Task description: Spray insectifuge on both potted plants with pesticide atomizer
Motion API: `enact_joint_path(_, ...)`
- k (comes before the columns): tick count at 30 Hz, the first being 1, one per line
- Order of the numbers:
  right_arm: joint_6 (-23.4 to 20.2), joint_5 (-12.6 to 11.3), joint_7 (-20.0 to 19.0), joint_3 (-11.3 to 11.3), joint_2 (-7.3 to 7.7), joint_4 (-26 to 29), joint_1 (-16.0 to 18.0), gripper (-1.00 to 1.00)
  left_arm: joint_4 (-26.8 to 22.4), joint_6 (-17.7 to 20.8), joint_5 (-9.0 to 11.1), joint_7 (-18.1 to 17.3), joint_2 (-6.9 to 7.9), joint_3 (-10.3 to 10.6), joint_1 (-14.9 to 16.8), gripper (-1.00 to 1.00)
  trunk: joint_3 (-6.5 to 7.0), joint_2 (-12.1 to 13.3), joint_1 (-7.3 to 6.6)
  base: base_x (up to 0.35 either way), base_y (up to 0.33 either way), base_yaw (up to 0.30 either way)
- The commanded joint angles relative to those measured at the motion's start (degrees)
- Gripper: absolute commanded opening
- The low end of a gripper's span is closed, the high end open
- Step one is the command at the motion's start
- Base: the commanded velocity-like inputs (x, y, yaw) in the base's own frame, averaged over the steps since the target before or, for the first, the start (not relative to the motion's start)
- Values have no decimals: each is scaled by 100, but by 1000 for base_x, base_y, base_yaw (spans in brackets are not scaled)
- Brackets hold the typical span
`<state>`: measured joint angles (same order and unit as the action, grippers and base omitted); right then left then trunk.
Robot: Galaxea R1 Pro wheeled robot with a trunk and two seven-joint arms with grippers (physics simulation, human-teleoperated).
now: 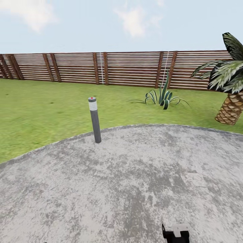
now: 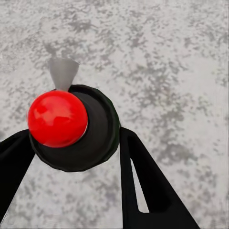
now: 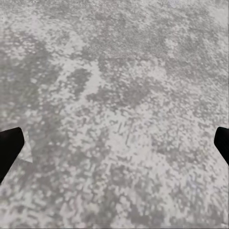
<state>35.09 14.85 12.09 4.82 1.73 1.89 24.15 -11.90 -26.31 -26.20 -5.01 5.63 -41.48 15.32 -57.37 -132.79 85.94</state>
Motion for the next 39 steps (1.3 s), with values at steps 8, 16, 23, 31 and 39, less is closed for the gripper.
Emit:
enact_joint_path(8, 16, 61, 22, 46, -3, -9, 2, 100, 4, -14, -5, -53, -1, -49, 6, -100, -5, -2, 2, 339, 75, 277)
enact_joint_path(16, 16, 61, 22, 46, -6, -13, 2, 100, 12, -14, -1, -53, -1, -49, 6, -100, -5, -2, 2, 339, 118, 277)
enact_joint_path(23, 16, 61, 21, 46, -6, -13, 2, 100, 12, -14, -7, -53, -1, -51, 6, -100, -5, -2, 2, 339, 50, 277)
enact_joint_path(31, 16, 61, 21, 46, -6, -13, 2, 100, 12, -14, -6, -53, -1, -52, 6, -100, -5, -2, 2, 339, 1, 277)
enact_joint_path(39, 16, 61, 19, 46, -6, -13, 2, 100, 12, -14, -4, -53, -1, -47, 6, -100, -5, -2, 2, 339, 0, 277)
